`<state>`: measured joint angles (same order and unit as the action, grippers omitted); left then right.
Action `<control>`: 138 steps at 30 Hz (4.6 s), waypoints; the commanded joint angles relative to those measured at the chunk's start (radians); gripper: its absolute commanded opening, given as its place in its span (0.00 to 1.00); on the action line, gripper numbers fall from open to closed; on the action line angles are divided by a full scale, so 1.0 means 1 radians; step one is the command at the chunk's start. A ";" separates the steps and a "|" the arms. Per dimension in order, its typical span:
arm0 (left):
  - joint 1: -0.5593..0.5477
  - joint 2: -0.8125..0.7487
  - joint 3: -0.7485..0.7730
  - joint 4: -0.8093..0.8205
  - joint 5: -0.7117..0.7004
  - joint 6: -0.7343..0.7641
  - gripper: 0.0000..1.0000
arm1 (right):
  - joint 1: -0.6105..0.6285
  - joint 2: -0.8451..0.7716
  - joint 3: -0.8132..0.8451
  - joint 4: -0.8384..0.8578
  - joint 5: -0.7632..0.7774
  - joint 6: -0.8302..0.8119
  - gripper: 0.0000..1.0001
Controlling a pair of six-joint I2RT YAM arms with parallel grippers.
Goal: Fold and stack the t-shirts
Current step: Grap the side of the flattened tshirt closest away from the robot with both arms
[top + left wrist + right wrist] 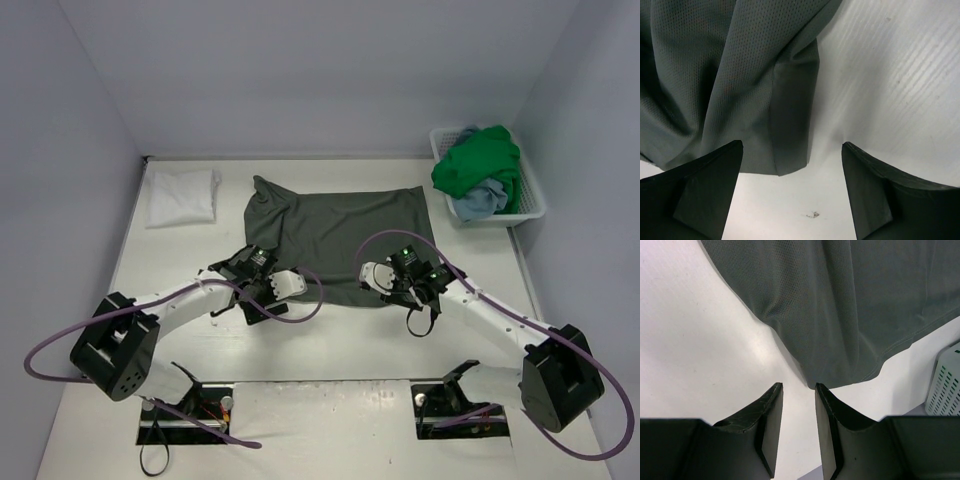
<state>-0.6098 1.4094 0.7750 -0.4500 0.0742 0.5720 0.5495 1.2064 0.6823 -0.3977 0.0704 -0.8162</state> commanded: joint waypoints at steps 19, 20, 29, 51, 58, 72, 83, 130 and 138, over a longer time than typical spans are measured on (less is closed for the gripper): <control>-0.008 0.128 -0.005 0.168 -0.034 0.043 0.71 | -0.003 -0.025 -0.006 -0.018 -0.024 -0.012 0.29; -0.007 0.129 -0.006 0.160 -0.030 0.045 0.70 | -0.003 -0.028 -0.006 -0.017 -0.023 -0.015 0.29; -0.008 0.105 -0.008 0.125 0.007 0.039 0.68 | -0.005 -0.060 -0.007 -0.020 -0.032 -0.009 0.29; -0.004 -0.059 0.102 -0.010 0.029 -0.046 0.00 | 0.036 0.100 -0.009 -0.021 -0.130 -0.001 0.38; 0.001 -0.128 0.170 -0.088 0.050 -0.041 0.00 | 0.052 0.142 0.006 -0.007 -0.144 0.006 0.38; 0.136 -0.181 0.240 -0.118 0.128 -0.055 0.00 | 0.061 0.228 0.010 0.115 -0.153 0.035 0.39; 0.208 -0.190 0.239 -0.133 0.182 -0.040 0.00 | 0.066 0.266 0.020 0.134 -0.149 0.031 0.37; 0.243 -0.234 0.219 -0.177 0.162 -0.012 0.00 | 0.190 -0.007 0.040 -0.066 -0.150 -0.034 0.00; 0.252 -0.230 0.216 -0.148 0.144 -0.011 0.00 | 0.104 0.053 0.120 -0.059 -0.195 -0.127 0.00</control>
<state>-0.3668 1.2011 0.9680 -0.6292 0.2306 0.5465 0.6971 1.2373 0.7319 -0.4473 -0.0982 -0.8970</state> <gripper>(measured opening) 0.006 0.004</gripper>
